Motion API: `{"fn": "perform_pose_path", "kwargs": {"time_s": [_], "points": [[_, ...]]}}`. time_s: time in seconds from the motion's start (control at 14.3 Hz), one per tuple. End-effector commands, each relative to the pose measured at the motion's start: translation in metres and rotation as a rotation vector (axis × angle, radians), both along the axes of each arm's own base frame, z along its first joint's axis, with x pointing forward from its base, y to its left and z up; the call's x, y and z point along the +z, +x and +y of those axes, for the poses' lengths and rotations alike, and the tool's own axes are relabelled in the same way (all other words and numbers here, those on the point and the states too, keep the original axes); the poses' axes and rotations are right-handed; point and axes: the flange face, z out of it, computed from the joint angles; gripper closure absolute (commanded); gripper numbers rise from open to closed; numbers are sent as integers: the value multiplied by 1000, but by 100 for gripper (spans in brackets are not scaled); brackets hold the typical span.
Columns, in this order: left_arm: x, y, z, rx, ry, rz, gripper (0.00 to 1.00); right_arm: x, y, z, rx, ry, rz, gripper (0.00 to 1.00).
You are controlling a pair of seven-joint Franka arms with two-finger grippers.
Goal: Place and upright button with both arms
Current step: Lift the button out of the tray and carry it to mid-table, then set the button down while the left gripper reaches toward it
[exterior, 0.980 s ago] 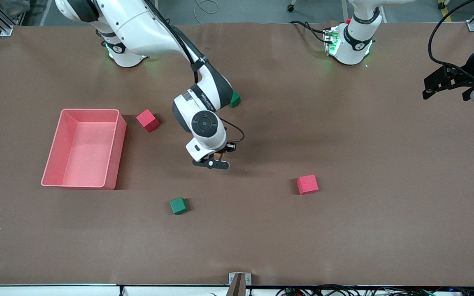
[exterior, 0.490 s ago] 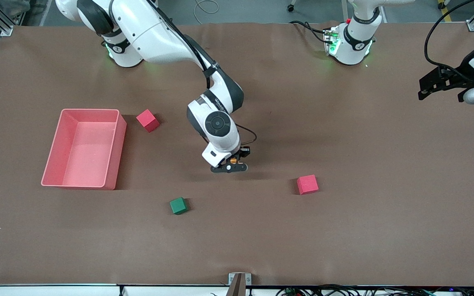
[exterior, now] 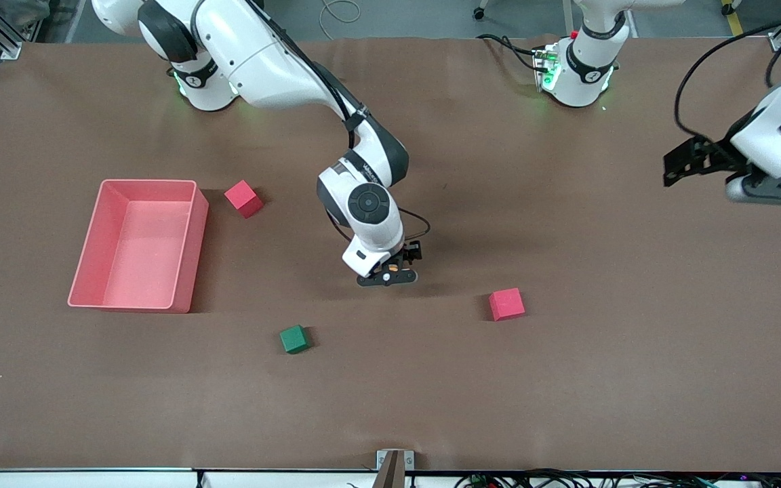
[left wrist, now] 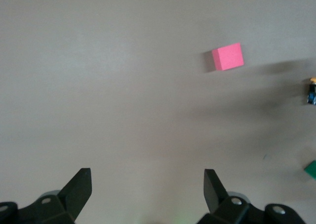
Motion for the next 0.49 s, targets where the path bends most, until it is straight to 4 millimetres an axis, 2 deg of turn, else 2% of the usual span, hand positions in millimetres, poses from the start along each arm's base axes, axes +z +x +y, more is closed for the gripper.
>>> {"fn": "perform_pose_path", "kwargs": {"time_s": [0.0,0.14,0.28,0.42], "points": [[-42,14,-46,18,-5,5,0,65,19,-41,-52,-50,47,0],[-69,20,-67,40,-8,-6,0,128,34,-83,-104,-78,56,0],[-94,27,-88,38,-25,13,0,189,44,-134,-153,-108,64,0],[-132,29,-120,53,-29,22,0,258,42,-183,-170,-101,65,0]]}}
